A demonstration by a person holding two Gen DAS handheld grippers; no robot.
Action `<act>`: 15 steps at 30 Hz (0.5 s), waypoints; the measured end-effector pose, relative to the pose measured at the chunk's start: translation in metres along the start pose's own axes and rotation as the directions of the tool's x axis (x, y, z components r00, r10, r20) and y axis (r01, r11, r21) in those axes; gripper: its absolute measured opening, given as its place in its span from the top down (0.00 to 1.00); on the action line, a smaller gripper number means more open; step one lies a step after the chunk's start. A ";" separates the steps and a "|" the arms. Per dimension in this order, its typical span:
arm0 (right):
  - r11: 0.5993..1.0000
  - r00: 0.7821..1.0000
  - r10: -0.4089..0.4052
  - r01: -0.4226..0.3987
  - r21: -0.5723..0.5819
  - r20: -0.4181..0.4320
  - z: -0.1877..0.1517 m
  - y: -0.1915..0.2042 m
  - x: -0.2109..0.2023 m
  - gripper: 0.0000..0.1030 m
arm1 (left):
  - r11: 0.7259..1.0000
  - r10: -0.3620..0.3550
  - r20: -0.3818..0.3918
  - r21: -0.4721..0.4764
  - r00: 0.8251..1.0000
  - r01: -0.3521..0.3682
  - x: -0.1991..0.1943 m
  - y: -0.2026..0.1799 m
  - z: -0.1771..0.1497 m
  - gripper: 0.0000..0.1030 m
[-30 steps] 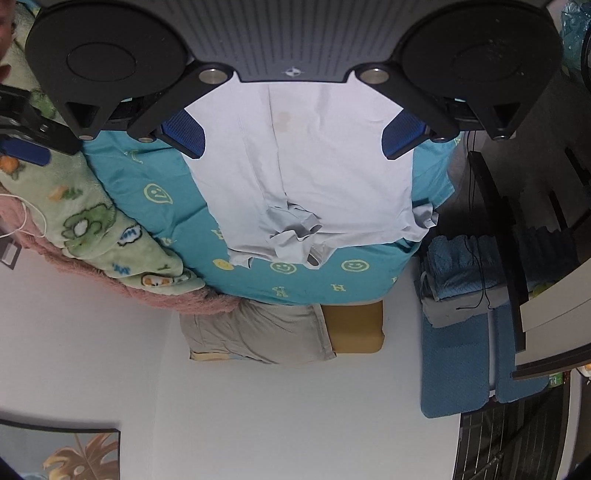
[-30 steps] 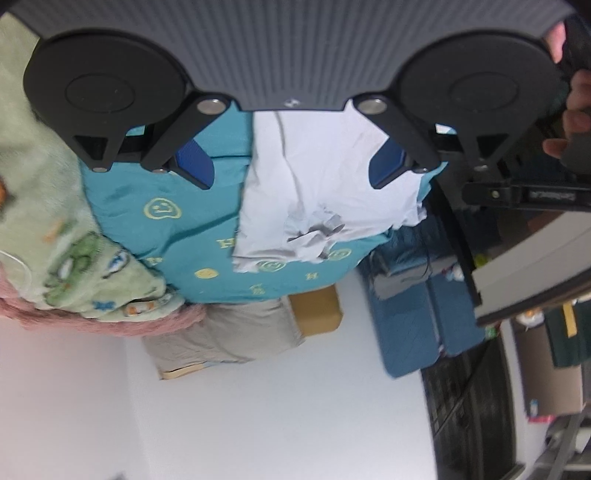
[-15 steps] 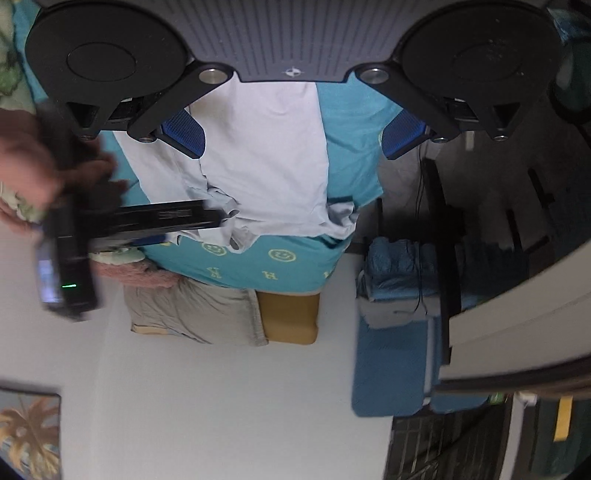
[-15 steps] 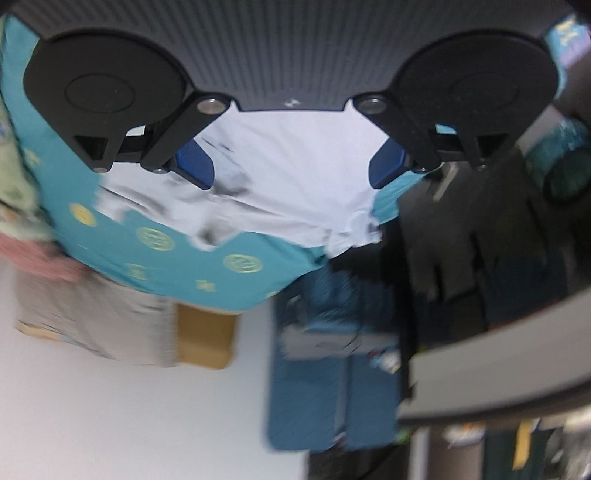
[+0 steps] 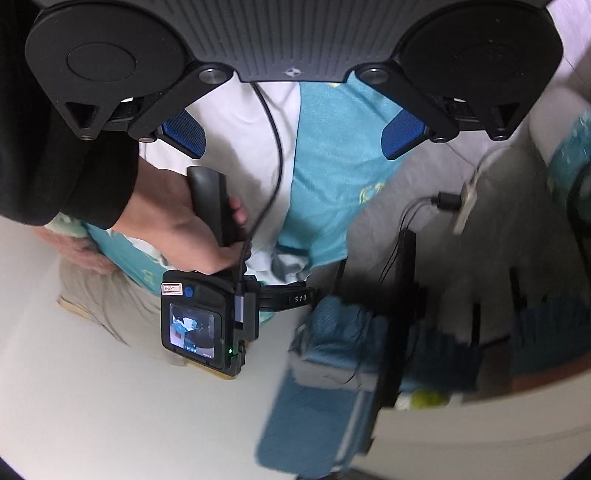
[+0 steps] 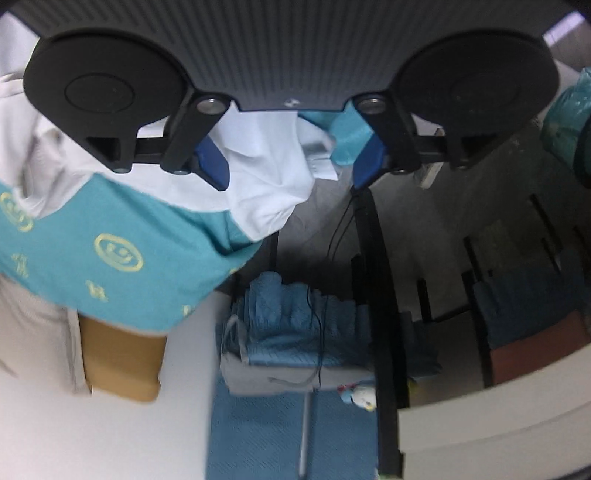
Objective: Fold clothes
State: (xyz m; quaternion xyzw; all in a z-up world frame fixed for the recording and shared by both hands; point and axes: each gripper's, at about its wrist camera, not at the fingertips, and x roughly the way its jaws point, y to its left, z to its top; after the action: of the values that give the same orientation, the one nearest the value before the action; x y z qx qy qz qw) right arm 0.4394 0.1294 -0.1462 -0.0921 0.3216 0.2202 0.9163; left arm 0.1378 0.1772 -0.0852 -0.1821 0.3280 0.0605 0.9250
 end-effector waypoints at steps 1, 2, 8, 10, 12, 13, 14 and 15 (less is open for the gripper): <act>1.000 1.000 -0.012 0.011 -0.017 -0.012 0.000 0.002 0.003 0.56 | 1.000 0.011 0.007 -0.007 1.000 -0.011 0.001 0.001 0.000 0.01; 0.999 0.999 -0.027 0.026 -0.034 -0.018 -0.001 0.004 0.003 0.79 | 1.000 0.025 0.016 -0.010 1.000 -0.025 0.000 0.002 -0.001 0.01; 0.997 0.989 -0.078 0.079 -0.003 0.123 0.007 -0.012 -0.042 0.89 | 0.995 0.078 0.044 -0.062 0.996 -0.075 -0.007 0.009 -0.004 0.01; 0.992 0.974 -0.122 0.111 0.068 0.189 0.010 -0.032 -0.068 0.89 | 0.996 0.072 0.051 -0.065 0.996 -0.068 -0.012 0.009 -0.005 0.01; 0.977 0.952 -0.183 0.149 0.153 0.244 0.008 -0.056 -0.098 0.89 | 0.997 0.062 0.068 -0.054 0.996 -0.059 -0.015 0.006 -0.005 0.01; 0.964 0.938 -0.224 0.174 0.200 0.264 0.005 -0.069 -0.112 0.89 | 0.997 0.059 0.076 -0.045 0.995 -0.056 -0.016 0.004 -0.006 0.01; 0.946 0.922 -0.271 0.203 0.252 0.275 0.001 -0.083 -0.124 0.89 | 0.998 0.056 0.084 -0.036 0.995 -0.053 -0.017 0.001 -0.007 0.01; 0.922 0.905 -0.323 0.234 0.308 0.278 -0.004 -0.098 -0.134 0.89 | 0.998 0.052 0.092 -0.027 0.994 -0.050 -0.019 -0.001 -0.008 0.01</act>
State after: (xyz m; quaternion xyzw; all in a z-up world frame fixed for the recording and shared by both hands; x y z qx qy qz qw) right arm 0.3886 -0.0048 -0.0622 0.0245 0.1769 0.0525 0.9825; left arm 0.1189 0.1737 -0.0790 -0.1819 0.2886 0.0966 0.9350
